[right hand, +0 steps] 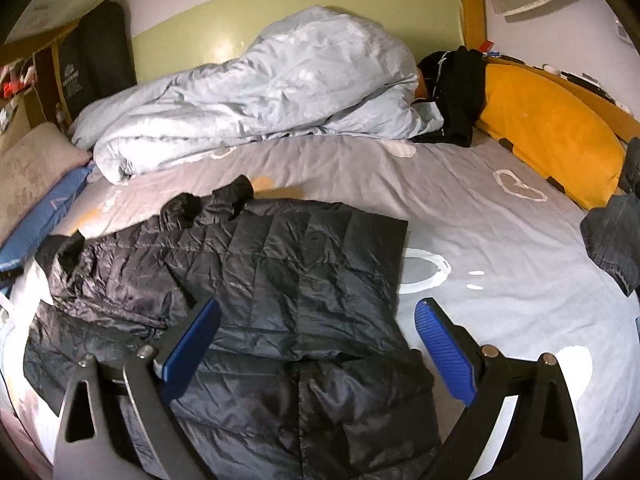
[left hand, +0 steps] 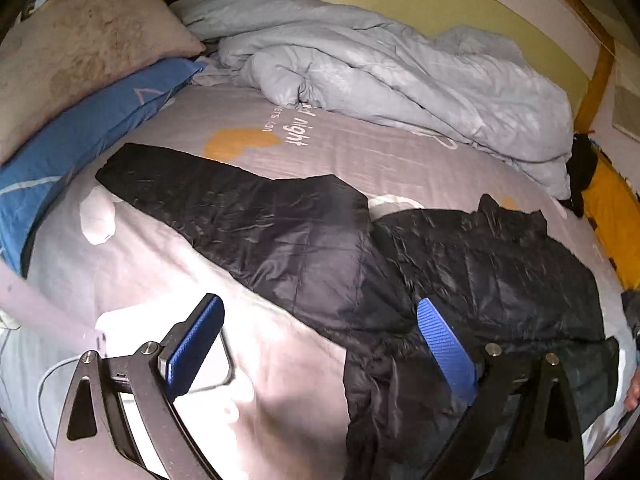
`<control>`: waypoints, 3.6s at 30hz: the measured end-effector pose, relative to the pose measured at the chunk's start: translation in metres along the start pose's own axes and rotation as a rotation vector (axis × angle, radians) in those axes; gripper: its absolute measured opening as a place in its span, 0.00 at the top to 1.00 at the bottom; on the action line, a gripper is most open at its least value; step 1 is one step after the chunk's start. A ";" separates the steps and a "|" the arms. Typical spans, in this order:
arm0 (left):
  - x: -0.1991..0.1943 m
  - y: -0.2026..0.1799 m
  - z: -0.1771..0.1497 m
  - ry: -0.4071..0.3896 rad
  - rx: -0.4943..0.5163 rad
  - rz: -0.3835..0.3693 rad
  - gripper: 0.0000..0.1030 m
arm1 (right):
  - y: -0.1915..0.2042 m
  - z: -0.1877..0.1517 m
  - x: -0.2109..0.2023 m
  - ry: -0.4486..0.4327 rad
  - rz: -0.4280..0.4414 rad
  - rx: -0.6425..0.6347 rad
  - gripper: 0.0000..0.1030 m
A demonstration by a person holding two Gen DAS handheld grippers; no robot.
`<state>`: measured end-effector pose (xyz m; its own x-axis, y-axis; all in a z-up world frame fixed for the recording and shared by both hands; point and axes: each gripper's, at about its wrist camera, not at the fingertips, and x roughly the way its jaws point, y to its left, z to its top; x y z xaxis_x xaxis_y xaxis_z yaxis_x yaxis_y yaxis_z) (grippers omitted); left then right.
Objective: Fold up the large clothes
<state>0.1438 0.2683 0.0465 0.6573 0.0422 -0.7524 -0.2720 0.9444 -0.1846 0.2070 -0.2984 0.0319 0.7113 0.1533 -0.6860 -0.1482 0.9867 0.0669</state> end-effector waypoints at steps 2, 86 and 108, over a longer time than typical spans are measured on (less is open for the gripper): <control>0.010 0.005 0.008 0.012 0.004 -0.004 0.06 | 0.003 -0.002 0.005 0.013 -0.004 -0.014 0.05; 0.102 -0.133 0.022 0.166 -0.161 -0.209 0.22 | -0.017 0.012 -0.022 -0.026 0.066 0.105 0.05; 0.018 -0.294 0.002 -0.105 0.304 -0.350 0.98 | -0.031 0.017 -0.025 -0.035 0.059 0.160 0.05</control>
<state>0.2375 -0.0082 0.0888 0.7445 -0.2774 -0.6073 0.1861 0.9598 -0.2103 0.2049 -0.3316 0.0593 0.7286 0.2099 -0.6519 -0.0811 0.9716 0.2223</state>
